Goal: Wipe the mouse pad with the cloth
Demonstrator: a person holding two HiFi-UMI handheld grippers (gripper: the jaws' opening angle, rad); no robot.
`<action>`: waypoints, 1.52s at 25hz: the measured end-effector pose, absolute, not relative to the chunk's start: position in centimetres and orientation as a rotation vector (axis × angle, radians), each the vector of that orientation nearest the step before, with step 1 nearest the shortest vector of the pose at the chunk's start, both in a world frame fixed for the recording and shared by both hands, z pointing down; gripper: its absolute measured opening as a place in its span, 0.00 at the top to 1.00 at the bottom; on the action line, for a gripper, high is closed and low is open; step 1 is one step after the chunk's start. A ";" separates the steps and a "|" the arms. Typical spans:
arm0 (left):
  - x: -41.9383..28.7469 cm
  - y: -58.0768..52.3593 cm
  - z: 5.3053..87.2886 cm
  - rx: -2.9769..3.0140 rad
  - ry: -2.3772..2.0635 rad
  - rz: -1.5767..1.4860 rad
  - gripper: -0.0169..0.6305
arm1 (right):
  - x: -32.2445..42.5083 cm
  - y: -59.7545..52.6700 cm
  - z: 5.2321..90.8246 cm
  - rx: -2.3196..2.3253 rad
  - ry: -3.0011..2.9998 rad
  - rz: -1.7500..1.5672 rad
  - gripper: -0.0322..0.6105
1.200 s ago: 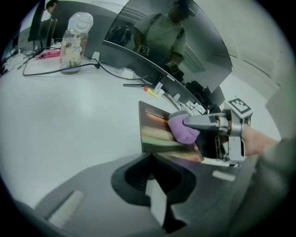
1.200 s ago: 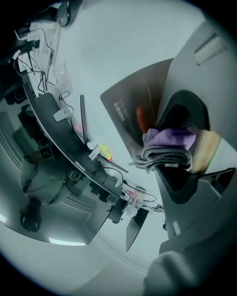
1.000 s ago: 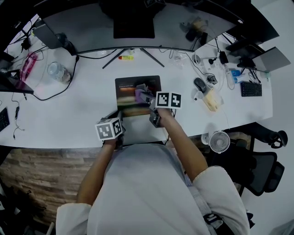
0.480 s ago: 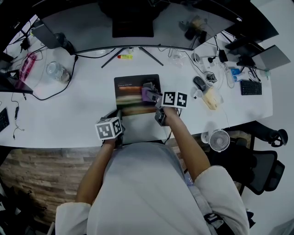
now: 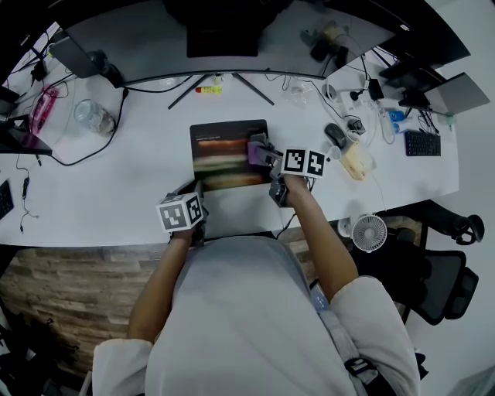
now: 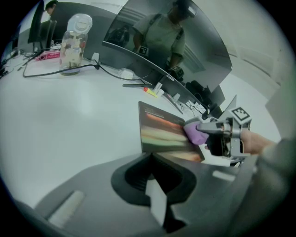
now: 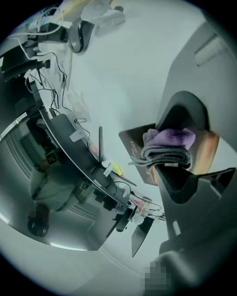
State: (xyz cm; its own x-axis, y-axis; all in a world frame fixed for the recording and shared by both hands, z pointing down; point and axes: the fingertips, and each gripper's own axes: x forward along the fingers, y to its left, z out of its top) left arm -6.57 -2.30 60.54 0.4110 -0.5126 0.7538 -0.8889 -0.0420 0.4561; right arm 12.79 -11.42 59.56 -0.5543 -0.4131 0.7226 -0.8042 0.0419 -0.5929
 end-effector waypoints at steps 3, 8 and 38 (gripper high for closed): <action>-6.6 -2.2 60.6 1.696 -1.233 0.485 0.97 | 13.3 -11.4 59.6 1.223 -1.960 1.502 0.62; -6.7 -2.3 60.5 1.695 -1.231 0.485 0.97 | 13.9 -11.6 59.6 1.211 -1.949 1.494 0.62; -6.5 -2.1 60.6 1.687 -1.208 0.470 0.97 | 7.9 -6.8 55.3 1.045 -2.064 1.487 0.64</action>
